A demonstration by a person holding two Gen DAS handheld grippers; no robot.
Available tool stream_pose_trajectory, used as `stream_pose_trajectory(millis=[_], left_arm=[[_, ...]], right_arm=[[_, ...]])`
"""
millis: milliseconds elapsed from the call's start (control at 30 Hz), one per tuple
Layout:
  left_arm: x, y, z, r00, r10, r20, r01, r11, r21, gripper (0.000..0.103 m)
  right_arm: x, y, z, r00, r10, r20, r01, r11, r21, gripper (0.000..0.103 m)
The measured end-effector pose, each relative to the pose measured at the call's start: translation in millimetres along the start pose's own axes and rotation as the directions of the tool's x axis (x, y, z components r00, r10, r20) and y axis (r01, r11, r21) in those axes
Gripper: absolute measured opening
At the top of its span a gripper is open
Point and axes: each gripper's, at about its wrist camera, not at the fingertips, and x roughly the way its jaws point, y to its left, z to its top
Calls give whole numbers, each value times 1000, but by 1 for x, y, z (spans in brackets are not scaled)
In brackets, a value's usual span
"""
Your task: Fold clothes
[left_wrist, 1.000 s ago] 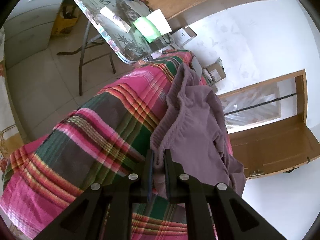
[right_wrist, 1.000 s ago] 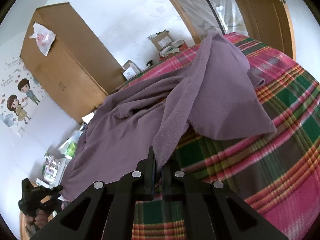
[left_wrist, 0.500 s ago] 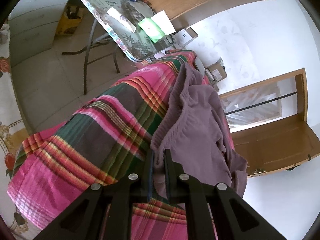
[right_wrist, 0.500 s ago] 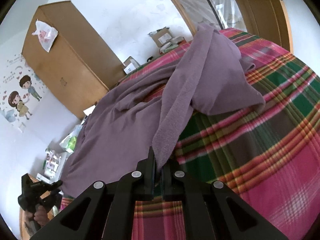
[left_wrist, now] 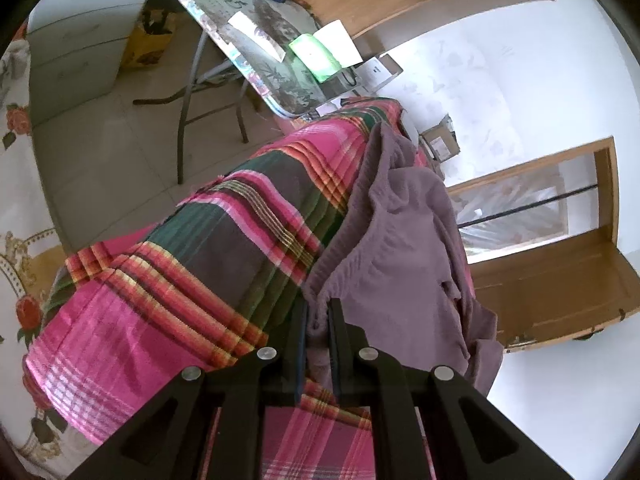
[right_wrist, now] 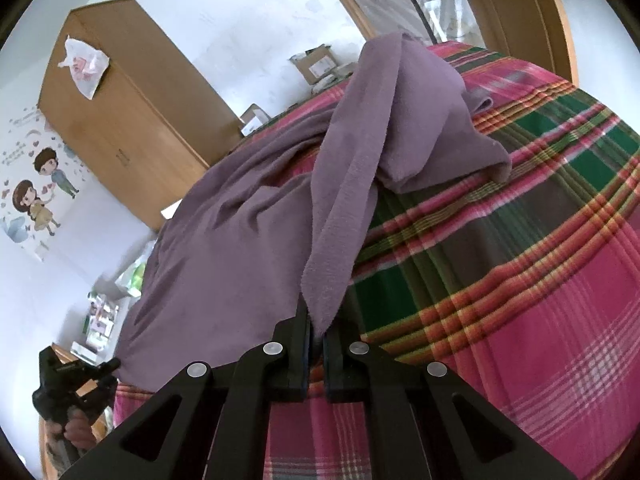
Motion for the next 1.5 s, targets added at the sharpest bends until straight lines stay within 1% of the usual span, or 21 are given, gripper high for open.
stream_pose_trajectory(millis=[267, 333, 400, 567, 733, 833, 967, 1067, 1133, 1200, 1233, 1300, 1367, 1500], left_arm=[[0, 4, 2, 1000, 13, 7, -13, 1000, -9, 10], [1, 6, 3, 1000, 16, 6, -16, 1000, -13, 10], [1, 7, 3, 1000, 20, 6, -20, 1000, -16, 10], [5, 13, 4, 1000, 25, -1, -25, 999, -34, 11], [6, 14, 3, 1000, 30, -1, -30, 999, -35, 11], [5, 13, 2, 999, 33, -1, -33, 999, -41, 13], [3, 10, 1, 998, 58, -1, -58, 998, -27, 15], [-2, 6, -2, 996, 93, 12, -93, 996, -9, 16], [-9, -2, -6, 990, 129, 50, -130, 991, 27, 16], [-18, -14, -10, 984, 147, 100, -155, 985, 76, 16], [-22, -19, -12, 982, 147, 120, -159, 982, 99, 16], [-29, -31, -15, 982, 123, 145, -144, 979, 141, 17], [-31, -43, -19, 984, 99, 147, -125, 975, 185, 22], [-17, -74, -31, 993, 68, 95, -94, 951, 296, 23]], right_arm=[[4, 4, -1, 1000, 15, -10, -15, 1000, 0, 5], [6, 2, -1, 999, 34, -22, -33, 999, 19, 5], [8, 2, -3, 999, 14, -30, -14, 1000, 8, 5], [15, -7, -10, 999, 4, -50, -3, 1000, 28, 5], [23, -9, -14, 998, -15, -68, 16, 1000, 26, 5], [26, -7, -15, 998, -19, -64, 20, 1000, 14, 5], [27, -5, -15, 998, -27, -62, 27, 1000, -3, 7], [27, -2, -15, 997, -40, -59, 38, 999, -37, 10], [26, 0, -15, 997, -49, -56, 46, 997, -60, 13], [23, -2, -14, 998, -45, -43, 42, 997, -61, 17], [19, -3, -14, 999, -33, -42, 31, 998, -60, 19], [13, -7, -13, 999, -14, -34, 12, 999, -48, 22], [5, -13, -10, 1000, 5, -19, -6, 1000, -31, 24], [-16, -26, -3, 999, 25, 29, -25, 999, -21, 24]])
